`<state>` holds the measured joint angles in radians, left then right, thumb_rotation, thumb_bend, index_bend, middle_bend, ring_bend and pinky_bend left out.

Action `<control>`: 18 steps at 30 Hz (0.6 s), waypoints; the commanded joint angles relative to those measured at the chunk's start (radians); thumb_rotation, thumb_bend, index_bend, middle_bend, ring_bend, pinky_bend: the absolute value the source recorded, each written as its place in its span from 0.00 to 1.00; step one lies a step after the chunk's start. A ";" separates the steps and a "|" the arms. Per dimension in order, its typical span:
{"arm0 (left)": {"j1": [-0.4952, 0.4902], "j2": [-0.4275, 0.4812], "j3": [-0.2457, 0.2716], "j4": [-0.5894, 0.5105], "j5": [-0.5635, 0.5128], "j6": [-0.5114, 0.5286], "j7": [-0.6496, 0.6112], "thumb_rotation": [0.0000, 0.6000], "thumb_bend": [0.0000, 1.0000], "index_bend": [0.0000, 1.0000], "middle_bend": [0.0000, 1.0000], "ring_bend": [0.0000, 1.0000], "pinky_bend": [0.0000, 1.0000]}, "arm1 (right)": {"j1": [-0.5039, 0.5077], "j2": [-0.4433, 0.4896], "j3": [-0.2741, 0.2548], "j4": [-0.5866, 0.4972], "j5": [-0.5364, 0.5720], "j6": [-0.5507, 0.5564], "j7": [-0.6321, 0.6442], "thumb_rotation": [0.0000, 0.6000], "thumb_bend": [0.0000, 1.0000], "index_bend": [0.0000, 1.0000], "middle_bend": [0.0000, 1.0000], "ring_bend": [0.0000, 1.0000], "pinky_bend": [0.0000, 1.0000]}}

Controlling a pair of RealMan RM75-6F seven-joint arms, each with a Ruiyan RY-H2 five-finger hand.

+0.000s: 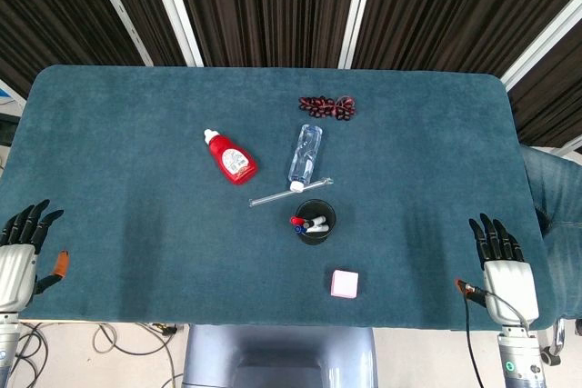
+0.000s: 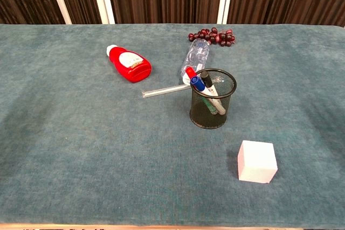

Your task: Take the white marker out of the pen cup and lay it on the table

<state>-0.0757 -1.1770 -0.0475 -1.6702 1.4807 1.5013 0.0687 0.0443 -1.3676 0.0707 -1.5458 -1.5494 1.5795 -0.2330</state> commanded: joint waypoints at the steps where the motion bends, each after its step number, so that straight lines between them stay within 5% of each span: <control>1: 0.000 0.000 0.000 0.001 0.000 0.000 0.001 1.00 0.44 0.16 0.03 0.03 0.09 | -0.001 0.000 0.000 -0.001 0.000 0.001 0.000 1.00 0.19 0.00 0.00 0.00 0.17; 18: 0.000 -0.001 -0.001 -0.001 -0.003 -0.001 0.003 1.00 0.44 0.16 0.03 0.03 0.09 | 0.002 0.009 -0.005 -0.012 0.009 -0.020 0.038 1.00 0.19 0.00 0.00 0.00 0.17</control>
<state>-0.0761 -1.1784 -0.0484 -1.6712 1.4775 1.4999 0.0718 0.0458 -1.3592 0.0666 -1.5573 -1.5418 1.5611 -0.1968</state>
